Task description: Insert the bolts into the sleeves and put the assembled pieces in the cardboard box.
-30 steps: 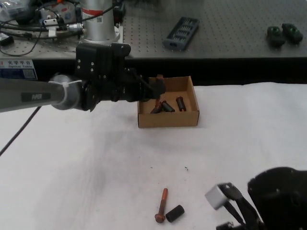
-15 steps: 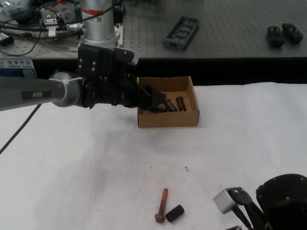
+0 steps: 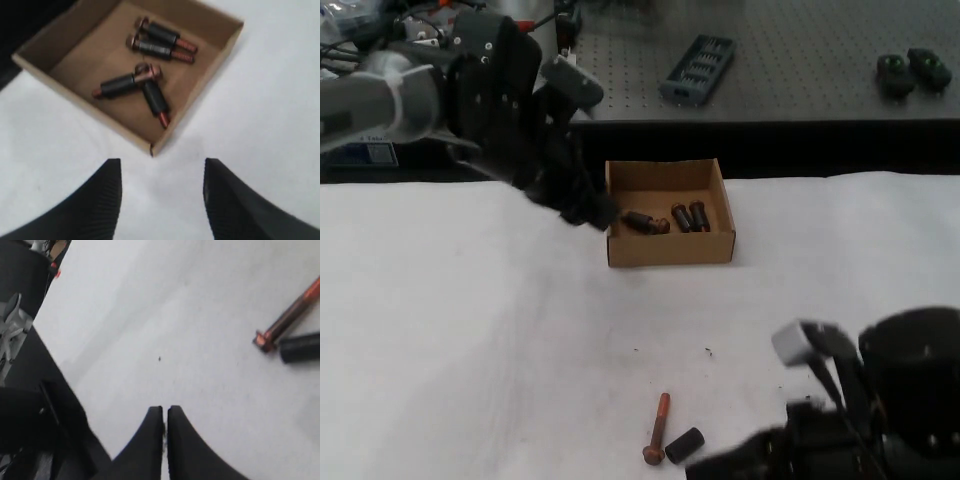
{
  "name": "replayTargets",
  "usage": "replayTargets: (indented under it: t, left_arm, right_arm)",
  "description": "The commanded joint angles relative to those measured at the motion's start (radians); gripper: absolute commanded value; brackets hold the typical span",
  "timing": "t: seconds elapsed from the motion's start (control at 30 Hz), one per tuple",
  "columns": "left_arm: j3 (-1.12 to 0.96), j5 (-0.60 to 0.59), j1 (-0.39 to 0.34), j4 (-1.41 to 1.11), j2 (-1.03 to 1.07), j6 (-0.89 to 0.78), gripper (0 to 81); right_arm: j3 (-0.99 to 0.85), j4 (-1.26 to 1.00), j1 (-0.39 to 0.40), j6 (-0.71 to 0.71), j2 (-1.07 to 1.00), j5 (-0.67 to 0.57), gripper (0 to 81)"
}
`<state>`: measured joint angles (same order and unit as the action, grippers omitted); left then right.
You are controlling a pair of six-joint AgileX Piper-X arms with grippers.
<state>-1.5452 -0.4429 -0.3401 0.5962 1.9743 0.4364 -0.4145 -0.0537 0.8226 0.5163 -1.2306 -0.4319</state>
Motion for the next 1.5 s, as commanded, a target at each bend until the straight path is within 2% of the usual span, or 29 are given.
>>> replayTargets:
  t: [0.0, 0.13, 0.3, 0.43, 0.53, 0.63, 0.7, 0.87, 0.9, 1.17, 1.47]
  left_arm:
    - [-0.005, 0.132, 0.032, 0.173, -0.029, 0.054, 36.5]
    - [-0.003, 0.117, 0.057, 0.243, -0.049, 0.030, 36.5]
    - [-0.003, 0.013, 0.077, 0.283, -0.082, 0.006, 36.5]
    - [-0.003, -0.062, 0.091, 0.348, -0.106, -0.007, 36.2]
    - [0.001, -0.088, 0.111, 0.391, -0.124, -0.082, 31.9]
    - [0.000, -0.154, 0.142, 0.406, -0.145, -0.086, 23.5]
    - [0.000, -0.210, 0.162, 0.399, -0.162, -0.089, 20.0]
    - [0.000, -0.228, 0.195, 0.411, -0.223, -0.109, 20.1]
    - [0.000, -0.228, 0.199, 0.418, -0.239, -0.113, 20.1]
    - [0.000, -0.228, 0.202, 0.459, -0.359, -0.130, 20.1]
    - [0.000, -0.191, 0.203, 0.493, -0.523, -0.146, 20.1]
  right_arm:
    - [-0.028, 0.034, -0.009, -0.035, 0.008, 0.060, 4.3]
    - [-0.055, 0.054, -0.008, -0.033, -0.041, 0.086, 4.3]
    - [-0.075, 0.046, -0.008, 0.030, -0.166, 0.077, 4.3]
    - [-0.124, 0.047, -0.008, 0.030, -0.239, 0.019, 4.3]
    - [-0.161, 0.047, -0.008, 0.052, -0.271, 0.016, 4.3]
    - [-0.200, 0.054, -0.012, 0.052, -0.289, 0.015, 4.1]
    - [-0.223, 0.054, -0.011, 0.052, -0.300, 0.018, 0.6]
    - [-0.259, 0.078, -0.011, 0.107, -0.327, 0.084, 27.5]
    - [-0.266, 0.095, -0.011, 0.120, -0.337, 0.094, 30.1]
    - [-0.357, 0.193, -0.011, 0.206, -0.442, 0.134, 30.3]
    - [-0.500, 0.343, -0.011, 0.209, -0.541, 0.231, 30.3]
